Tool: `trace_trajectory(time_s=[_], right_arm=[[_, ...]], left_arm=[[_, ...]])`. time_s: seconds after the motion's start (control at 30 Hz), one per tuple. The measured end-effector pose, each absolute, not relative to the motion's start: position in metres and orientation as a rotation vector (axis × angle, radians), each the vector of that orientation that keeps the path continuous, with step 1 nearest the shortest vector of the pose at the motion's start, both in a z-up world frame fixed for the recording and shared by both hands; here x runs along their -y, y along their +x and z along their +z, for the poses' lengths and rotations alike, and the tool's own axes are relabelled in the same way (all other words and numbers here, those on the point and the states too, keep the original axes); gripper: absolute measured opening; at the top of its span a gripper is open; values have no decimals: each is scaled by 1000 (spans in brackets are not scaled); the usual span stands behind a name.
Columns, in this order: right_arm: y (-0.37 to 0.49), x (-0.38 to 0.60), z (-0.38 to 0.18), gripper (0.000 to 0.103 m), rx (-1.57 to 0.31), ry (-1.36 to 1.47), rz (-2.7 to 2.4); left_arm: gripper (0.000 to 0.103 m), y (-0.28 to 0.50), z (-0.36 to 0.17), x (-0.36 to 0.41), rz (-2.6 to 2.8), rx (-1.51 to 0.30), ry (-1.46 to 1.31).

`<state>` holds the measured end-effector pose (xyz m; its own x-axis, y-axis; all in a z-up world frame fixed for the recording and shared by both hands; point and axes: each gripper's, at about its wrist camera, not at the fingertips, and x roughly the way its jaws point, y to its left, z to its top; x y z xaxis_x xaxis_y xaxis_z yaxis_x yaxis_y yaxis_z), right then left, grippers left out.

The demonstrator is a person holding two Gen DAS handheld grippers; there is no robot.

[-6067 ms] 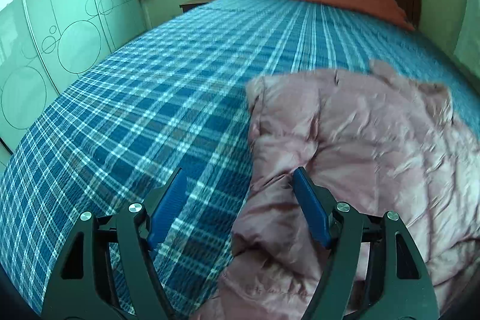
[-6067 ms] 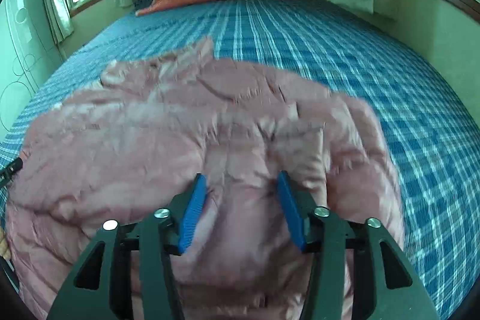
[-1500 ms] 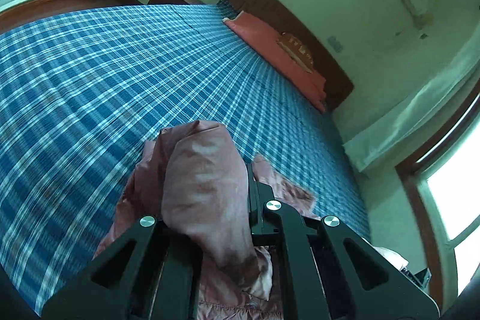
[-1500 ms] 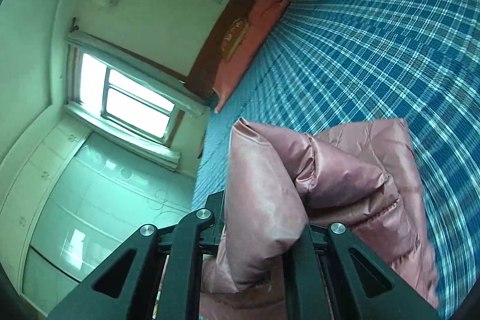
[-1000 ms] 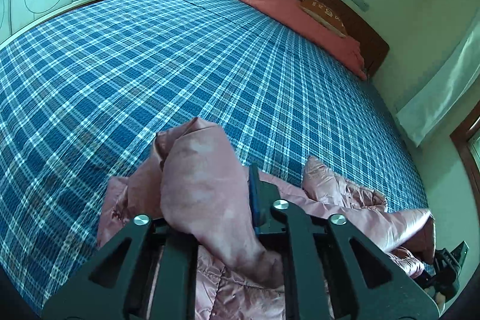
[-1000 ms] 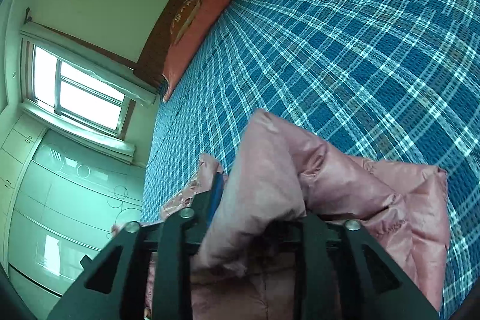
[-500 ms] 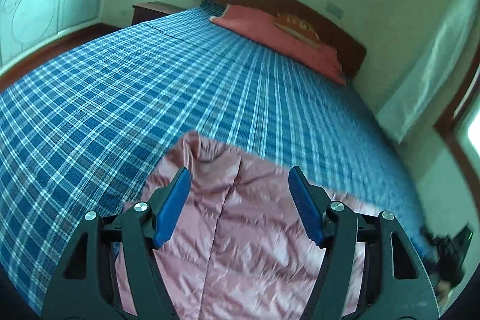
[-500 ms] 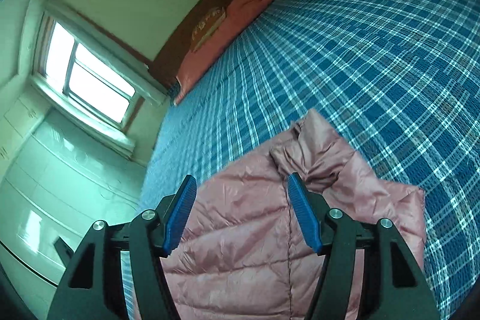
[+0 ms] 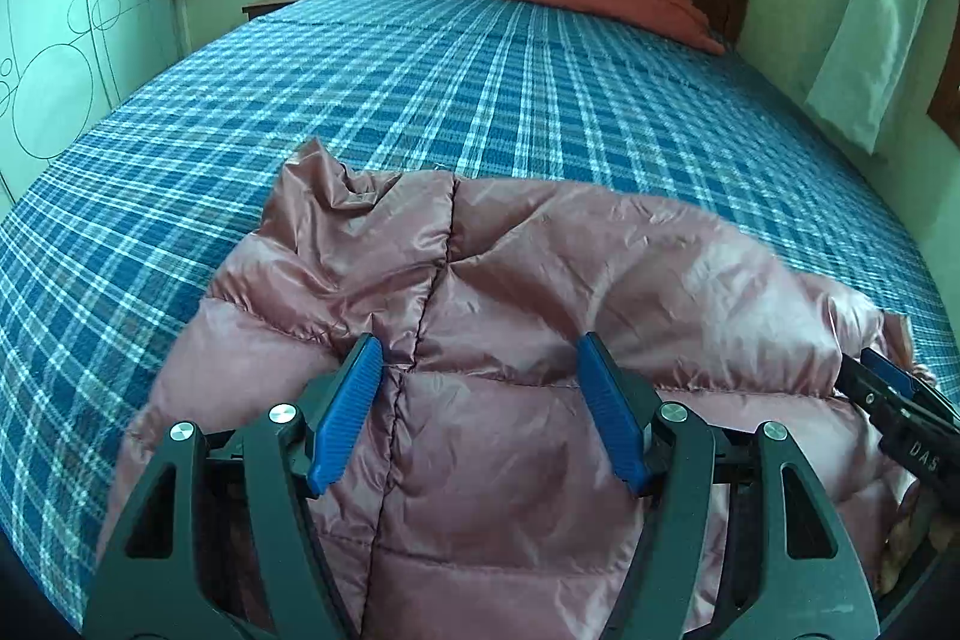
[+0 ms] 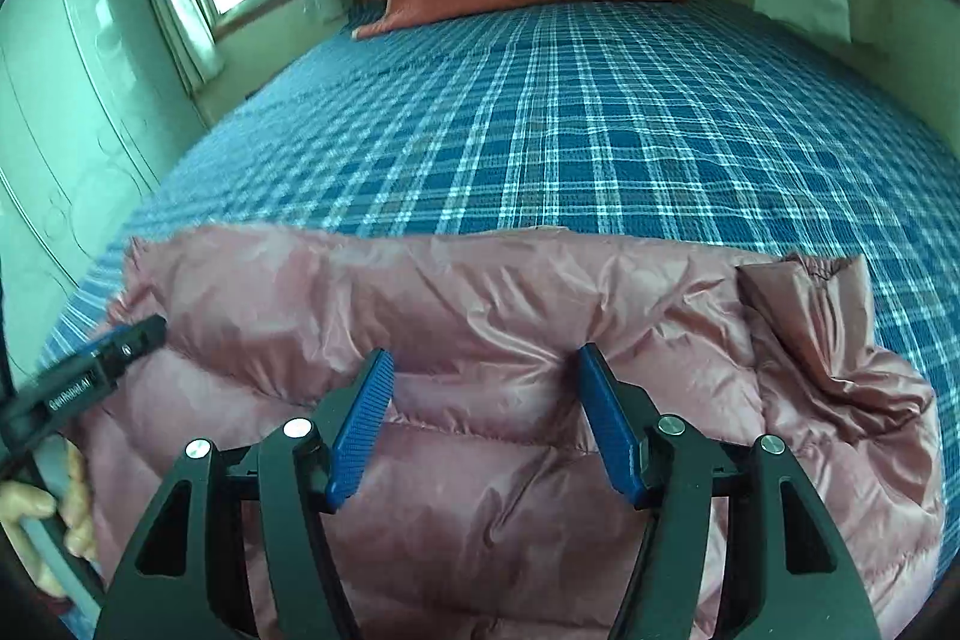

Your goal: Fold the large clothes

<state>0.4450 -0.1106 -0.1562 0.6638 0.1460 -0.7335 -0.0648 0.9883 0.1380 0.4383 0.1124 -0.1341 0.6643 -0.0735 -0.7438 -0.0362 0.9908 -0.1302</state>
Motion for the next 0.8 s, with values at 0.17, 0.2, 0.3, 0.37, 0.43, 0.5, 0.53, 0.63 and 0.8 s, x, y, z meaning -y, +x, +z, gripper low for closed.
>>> trace_trajectory(time_s=[0.17, 0.2, 0.3, 0.37, 0.43, 0.5, 0.53, 0.63, 0.8], right_arm=[[455, 115, -170, 65, -867, 116, 111], [454, 116, -166, 64, -870, 113, 112], [450, 131, -147, 64, -850, 166, 119], [450, 151, -135, 64, -830, 196, 83], [451, 172, -134, 64, -832, 188, 11], [454, 186, -142, 64, -866, 199, -38], [458, 196, -154, 64, -908, 226, -49], [461, 210, -167, 66, -912, 308, -14], [451, 209, -154, 66, -890, 279, -28]], left_arm=[[69, 451, -149, -105, -1, -860, -111], [69, 451, -146, -105, 2, -862, -102], [69, 445, -131, -114, -19, -844, -145], [69, 441, -121, -125, -15, -805, -176], [69, 447, -120, -136, 15, -791, -179], [69, 457, -131, -145, 49, -833, -190], [69, 462, -140, -149, 56, -868, -212], [73, 472, -155, -151, 53, -893, -220], [76, 472, -151, -145, 64, -899, -179]])
